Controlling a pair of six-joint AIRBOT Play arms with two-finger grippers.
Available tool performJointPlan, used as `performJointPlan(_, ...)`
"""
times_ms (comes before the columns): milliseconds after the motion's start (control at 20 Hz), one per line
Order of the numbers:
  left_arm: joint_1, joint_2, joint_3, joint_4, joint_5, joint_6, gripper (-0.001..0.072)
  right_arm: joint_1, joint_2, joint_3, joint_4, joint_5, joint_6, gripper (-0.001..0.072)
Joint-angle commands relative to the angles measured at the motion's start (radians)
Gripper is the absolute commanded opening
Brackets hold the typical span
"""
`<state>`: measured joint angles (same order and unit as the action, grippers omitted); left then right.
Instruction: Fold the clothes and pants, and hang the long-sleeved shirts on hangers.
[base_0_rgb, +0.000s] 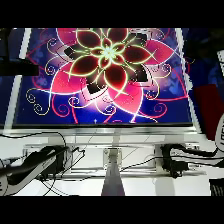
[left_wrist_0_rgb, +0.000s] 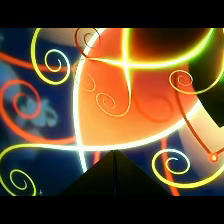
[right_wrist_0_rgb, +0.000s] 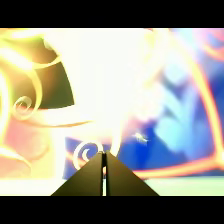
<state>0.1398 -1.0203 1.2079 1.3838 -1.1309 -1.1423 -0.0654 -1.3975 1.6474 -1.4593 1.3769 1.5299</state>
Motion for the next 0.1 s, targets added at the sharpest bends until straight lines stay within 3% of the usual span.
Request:
performJointPlan(0, 0.001, 0.000, 0.000, 0.000, 0.000, 0.000, 0.0014, 0.244, 0.000, 0.001, -0.175, -0.070, -0.077, 0.0006)
performJointPlan(50, 0.001, 0.000, 0.000, 0.000, 0.000, 0.000, 0.0014, 0.265, 0.000, 0.001, -0.178, -0.079, -0.077, 0.0006)
